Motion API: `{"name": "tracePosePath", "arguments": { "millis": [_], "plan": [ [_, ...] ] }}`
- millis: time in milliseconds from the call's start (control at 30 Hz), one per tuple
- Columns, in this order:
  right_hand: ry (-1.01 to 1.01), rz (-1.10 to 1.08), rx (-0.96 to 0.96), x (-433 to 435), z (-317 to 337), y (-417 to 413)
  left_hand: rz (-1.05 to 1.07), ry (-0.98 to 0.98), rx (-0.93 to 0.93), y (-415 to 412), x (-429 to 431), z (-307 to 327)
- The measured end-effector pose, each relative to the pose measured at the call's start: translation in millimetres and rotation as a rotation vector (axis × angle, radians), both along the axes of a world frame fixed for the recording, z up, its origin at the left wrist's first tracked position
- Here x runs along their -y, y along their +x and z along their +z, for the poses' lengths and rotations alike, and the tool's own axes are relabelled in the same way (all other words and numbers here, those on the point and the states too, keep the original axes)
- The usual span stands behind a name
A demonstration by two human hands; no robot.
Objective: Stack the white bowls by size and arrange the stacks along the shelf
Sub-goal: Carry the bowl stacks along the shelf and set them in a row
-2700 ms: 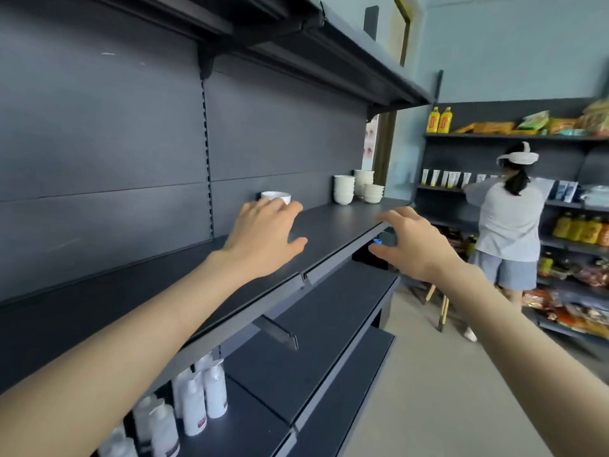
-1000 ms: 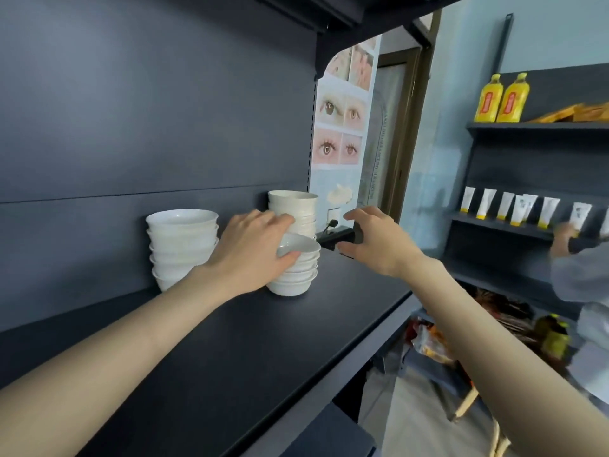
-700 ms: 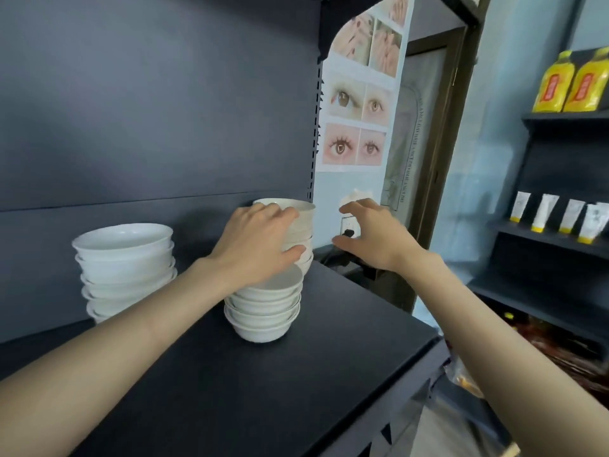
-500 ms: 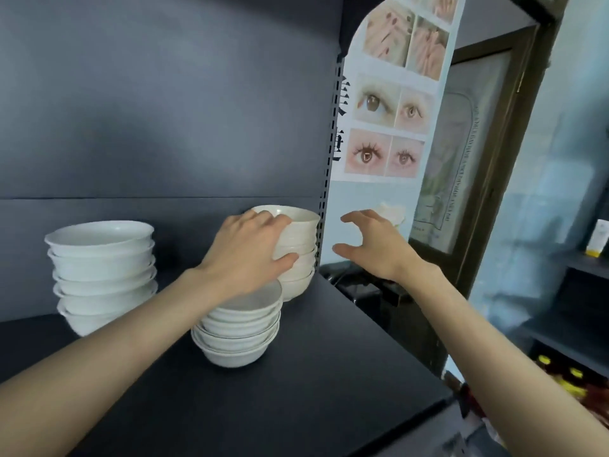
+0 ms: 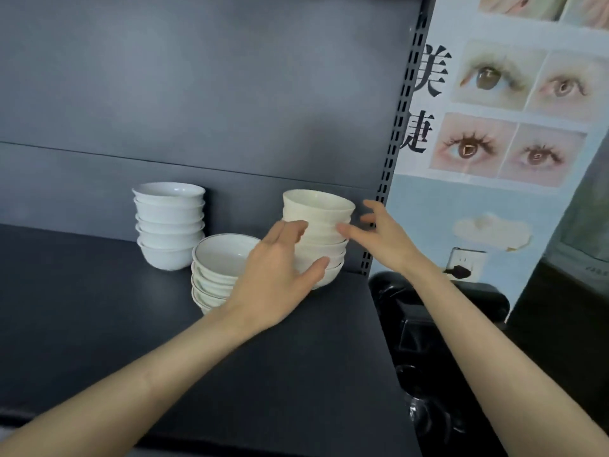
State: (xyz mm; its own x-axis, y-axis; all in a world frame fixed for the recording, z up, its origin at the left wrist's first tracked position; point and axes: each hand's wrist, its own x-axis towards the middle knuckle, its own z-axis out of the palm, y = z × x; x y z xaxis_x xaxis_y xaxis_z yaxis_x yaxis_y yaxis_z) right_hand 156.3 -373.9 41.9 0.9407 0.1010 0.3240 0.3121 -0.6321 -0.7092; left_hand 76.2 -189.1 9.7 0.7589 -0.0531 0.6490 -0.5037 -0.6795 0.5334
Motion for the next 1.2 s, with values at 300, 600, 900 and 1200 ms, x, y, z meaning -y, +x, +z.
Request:
{"name": "tracePosePath", "arguments": {
  "millis": [300,600,900,1200],
  "plan": [
    [0.239,0.206,-0.147,-0.9,-20.5,35.7,-0.078,-0.379,-0.607,22.7,33.9,-52.7],
    [0.362,0.366,-0.284,4.5,-30.1,67.3,0.049,-0.626,-0.526,67.0,46.0,-64.0],
    [0.395,0.417,-0.284,12.7,-38.7,79.9,0.051,-0.726,-0.475,81.5,50.2,-67.4],
    [0.347,0.453,-0.238,28.1,-42.2,72.0,0.056,-0.641,-0.533,78.2,47.1,-76.3]
  ]
}}
